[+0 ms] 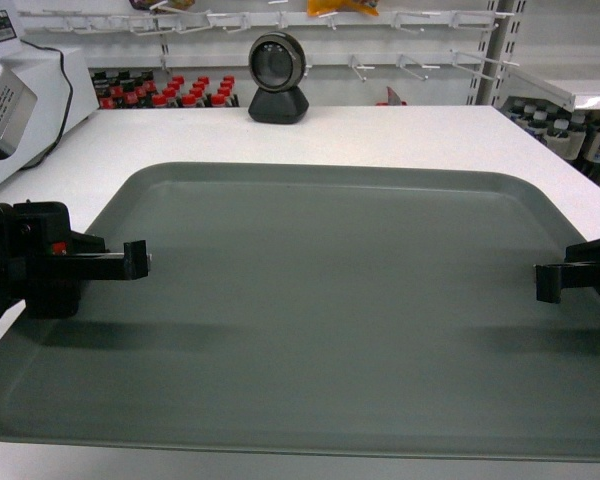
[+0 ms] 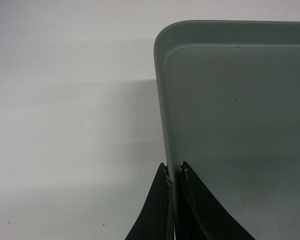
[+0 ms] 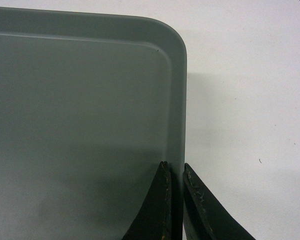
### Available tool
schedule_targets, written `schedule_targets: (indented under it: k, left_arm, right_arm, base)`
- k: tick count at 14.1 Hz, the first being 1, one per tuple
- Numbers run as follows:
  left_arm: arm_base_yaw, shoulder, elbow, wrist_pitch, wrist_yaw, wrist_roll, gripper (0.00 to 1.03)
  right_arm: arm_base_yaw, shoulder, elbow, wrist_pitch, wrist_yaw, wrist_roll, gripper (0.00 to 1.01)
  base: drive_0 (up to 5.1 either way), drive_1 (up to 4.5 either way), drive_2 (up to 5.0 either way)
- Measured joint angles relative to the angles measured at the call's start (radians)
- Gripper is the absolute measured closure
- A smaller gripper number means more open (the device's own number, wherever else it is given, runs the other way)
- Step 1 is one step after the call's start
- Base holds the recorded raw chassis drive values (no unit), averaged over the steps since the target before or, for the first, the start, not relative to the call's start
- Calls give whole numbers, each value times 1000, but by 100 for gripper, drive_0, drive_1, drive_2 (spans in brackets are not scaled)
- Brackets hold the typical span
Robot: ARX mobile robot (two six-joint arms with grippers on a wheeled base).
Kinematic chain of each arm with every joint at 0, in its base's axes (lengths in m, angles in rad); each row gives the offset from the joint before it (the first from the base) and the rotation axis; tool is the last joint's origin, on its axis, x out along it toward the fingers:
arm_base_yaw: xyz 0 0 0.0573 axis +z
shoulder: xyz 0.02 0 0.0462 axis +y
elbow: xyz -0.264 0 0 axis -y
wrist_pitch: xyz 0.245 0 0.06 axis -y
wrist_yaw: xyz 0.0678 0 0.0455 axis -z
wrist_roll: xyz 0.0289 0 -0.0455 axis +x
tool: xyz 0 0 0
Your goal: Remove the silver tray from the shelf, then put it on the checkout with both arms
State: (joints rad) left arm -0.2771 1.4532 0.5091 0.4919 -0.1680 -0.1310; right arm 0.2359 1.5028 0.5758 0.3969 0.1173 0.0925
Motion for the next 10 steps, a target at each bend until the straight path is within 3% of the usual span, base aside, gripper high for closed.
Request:
schedule_targets:
  k: [7, 9, 10]
  left_arm:
    - [0, 0, 0, 0, 0, 0, 100]
    - [-30, 60, -16, 187, -180, 28, 100]
    - [-32, 90, -6, 231, -235, 44, 100]
  right_arm:
    - [0, 0, 0, 0, 0, 0, 98]
    - [-22, 63, -56, 296, -101, 10, 98]
    - [-30, 102, -56, 379, -140, 19, 98]
  base:
    - [-2, 429, -432]
    - [0, 0, 0]
    - [0, 0, 0]
